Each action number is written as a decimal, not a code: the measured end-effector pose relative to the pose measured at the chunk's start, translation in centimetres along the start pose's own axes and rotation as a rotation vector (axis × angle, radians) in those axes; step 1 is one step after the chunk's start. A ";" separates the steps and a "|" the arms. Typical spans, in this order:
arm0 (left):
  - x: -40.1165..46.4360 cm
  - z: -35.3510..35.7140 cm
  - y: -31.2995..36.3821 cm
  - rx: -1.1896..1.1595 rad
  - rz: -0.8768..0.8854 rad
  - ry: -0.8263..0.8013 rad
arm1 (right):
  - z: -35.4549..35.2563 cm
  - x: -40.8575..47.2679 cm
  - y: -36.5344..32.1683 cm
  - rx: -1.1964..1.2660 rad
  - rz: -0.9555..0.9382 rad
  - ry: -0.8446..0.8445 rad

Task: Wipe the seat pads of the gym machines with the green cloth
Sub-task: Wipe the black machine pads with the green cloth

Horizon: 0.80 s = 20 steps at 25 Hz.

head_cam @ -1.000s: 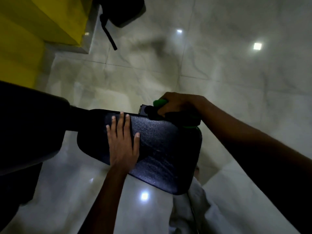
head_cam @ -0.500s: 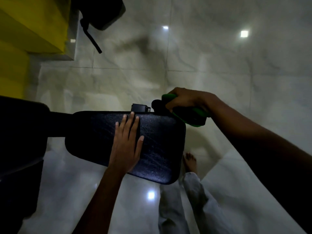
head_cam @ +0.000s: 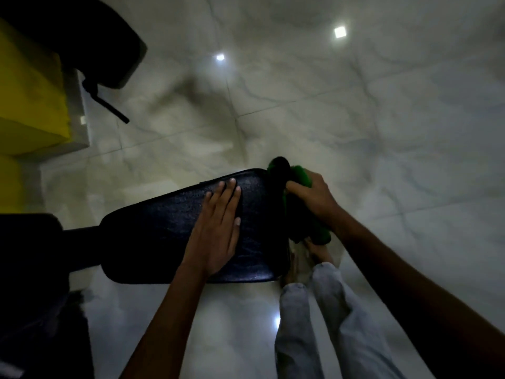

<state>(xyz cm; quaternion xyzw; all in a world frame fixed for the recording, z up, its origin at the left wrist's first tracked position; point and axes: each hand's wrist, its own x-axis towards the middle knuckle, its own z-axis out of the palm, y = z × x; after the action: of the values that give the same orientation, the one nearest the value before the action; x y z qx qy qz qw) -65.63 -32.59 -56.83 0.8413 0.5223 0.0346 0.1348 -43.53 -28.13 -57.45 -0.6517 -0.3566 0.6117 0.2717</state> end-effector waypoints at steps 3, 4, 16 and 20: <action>0.2 0.1 -0.4 0.018 0.047 -0.010 | 1.0 -4.8 3.6 0.068 -0.004 0.088; 0.1 0.0 -0.4 0.022 0.053 -0.009 | 1.3 -5.9 4.2 0.057 -0.013 0.097; 0.4 0.0 -0.7 -0.031 0.101 0.001 | 2.6 -8.3 3.6 0.103 0.078 0.205; 0.5 -0.1 -0.7 -0.010 0.090 0.004 | 2.7 -9.9 5.0 0.072 0.047 0.186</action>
<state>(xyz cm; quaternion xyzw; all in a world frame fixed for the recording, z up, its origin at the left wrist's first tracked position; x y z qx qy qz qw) -66.01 -31.87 -56.98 0.8633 0.4838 0.0448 0.1364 -45.48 -39.23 -55.64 -0.7036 -0.2925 0.5672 0.3125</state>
